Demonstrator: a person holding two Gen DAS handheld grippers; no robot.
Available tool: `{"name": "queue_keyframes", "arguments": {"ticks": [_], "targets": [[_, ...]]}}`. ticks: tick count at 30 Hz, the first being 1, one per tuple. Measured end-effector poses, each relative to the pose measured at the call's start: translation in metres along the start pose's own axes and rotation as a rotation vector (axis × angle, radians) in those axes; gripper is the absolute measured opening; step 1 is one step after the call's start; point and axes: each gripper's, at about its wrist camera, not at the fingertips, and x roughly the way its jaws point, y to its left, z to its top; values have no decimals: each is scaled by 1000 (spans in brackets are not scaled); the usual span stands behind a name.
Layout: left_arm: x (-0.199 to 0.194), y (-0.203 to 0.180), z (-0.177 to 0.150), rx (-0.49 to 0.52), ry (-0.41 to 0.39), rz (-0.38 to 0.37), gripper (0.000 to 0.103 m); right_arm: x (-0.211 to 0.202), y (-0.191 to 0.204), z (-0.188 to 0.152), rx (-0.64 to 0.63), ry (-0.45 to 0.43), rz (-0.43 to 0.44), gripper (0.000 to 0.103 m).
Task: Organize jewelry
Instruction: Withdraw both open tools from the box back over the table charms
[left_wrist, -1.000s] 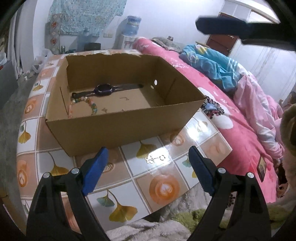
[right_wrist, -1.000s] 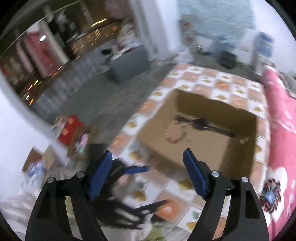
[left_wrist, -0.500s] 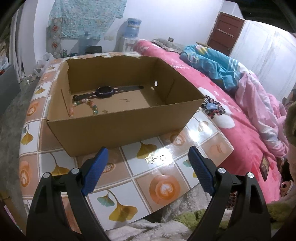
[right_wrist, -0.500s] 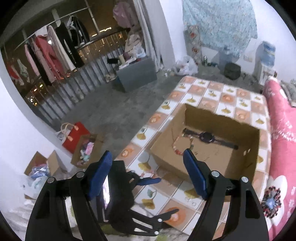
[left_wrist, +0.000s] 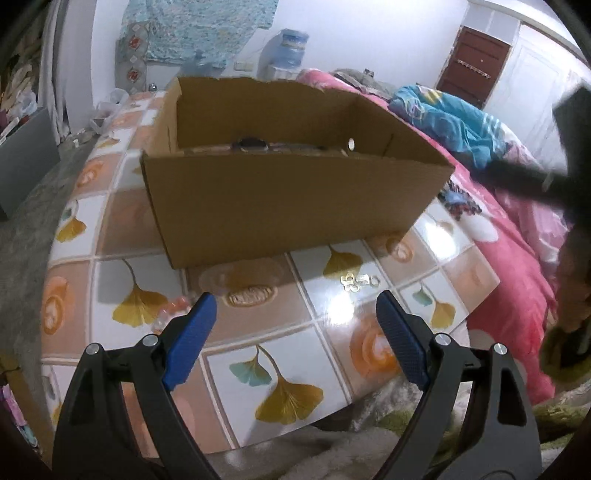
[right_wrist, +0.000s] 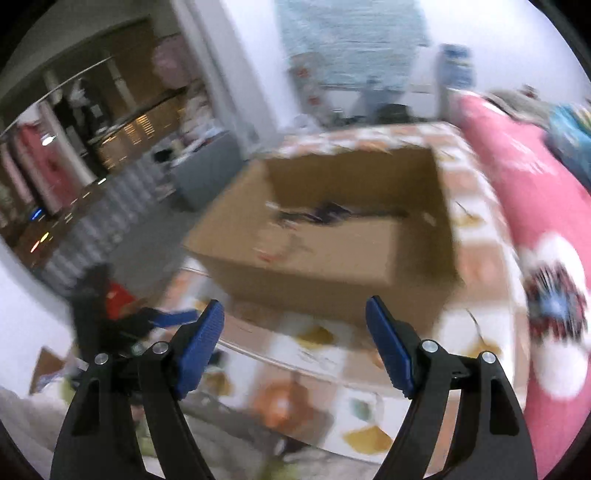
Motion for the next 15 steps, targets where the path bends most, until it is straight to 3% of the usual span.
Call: {"name": "queue_keyframes", "arguments": {"ticks": [7,15], "targets": [[30,-17,-15,113,43,-1,84,28,-27,-66,48,31,-164,77],[49,-40,-13,238,22,-6,84,44,-21,-91,37,37,-210,77]]}}
